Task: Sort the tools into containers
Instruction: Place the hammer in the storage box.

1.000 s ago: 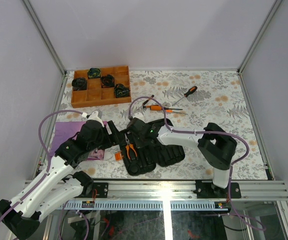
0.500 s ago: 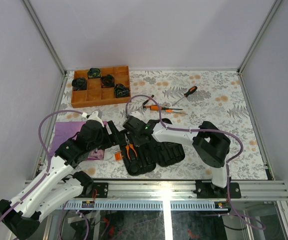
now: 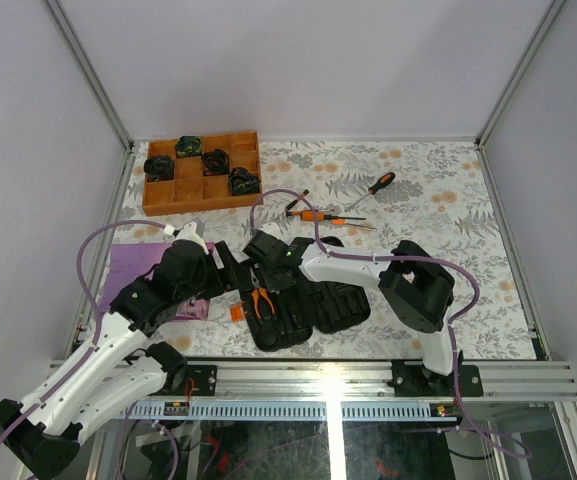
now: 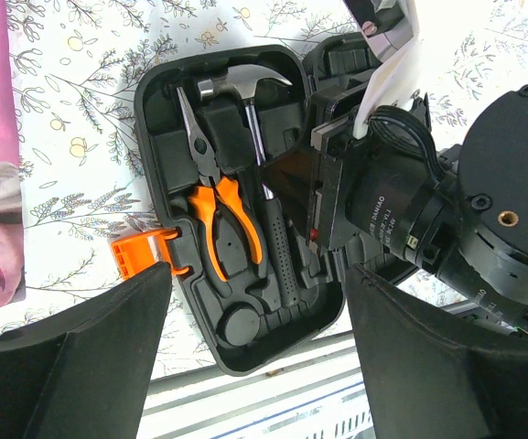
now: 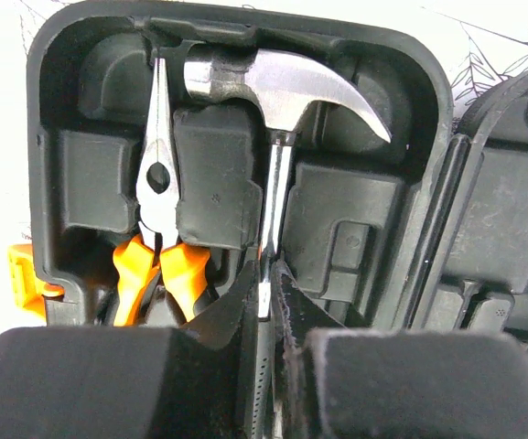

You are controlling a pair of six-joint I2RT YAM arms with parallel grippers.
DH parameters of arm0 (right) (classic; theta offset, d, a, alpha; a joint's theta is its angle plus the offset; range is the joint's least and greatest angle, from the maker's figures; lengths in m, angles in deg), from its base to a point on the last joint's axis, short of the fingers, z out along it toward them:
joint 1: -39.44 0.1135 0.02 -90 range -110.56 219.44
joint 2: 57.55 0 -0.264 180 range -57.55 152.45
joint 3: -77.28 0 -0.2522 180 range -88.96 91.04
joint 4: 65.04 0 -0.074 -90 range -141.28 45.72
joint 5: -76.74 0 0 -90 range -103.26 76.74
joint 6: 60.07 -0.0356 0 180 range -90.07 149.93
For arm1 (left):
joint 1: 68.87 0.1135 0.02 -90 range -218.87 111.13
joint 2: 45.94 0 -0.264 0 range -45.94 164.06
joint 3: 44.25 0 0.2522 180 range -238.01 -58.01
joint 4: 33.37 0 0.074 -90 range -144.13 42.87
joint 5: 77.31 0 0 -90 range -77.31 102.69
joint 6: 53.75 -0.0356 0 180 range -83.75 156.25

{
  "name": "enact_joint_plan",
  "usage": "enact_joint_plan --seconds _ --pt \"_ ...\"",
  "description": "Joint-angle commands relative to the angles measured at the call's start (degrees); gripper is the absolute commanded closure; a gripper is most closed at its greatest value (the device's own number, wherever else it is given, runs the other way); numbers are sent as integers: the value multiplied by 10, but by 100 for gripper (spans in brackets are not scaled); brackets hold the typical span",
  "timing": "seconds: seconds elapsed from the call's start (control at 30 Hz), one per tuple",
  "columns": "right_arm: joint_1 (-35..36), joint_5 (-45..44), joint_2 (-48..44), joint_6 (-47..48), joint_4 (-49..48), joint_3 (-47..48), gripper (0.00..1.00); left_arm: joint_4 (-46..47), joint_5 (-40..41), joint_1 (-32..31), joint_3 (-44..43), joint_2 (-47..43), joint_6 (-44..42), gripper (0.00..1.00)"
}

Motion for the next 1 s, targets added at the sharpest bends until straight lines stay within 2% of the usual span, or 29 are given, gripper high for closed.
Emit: enact_joint_plan --seconds 0.0,0.3,0.5,0.77,0.97 --pt "9 71 95 -21 21 -45 92 6 -5 2 5 -6 -11 24" --pt "23 105 162 -30 9 -59 96 23 -17 3 11 -1 -6 24" --pt "25 57 84 -36 1 -80 94 28 -16 3 16 1 -3 24" --pt "20 -45 -83 -10 -21 -49 70 45 -4 4 44 -8 17 24" --pt "19 -55 -175 22 -121 -115 62 58 4 3 64 -3 29 21"
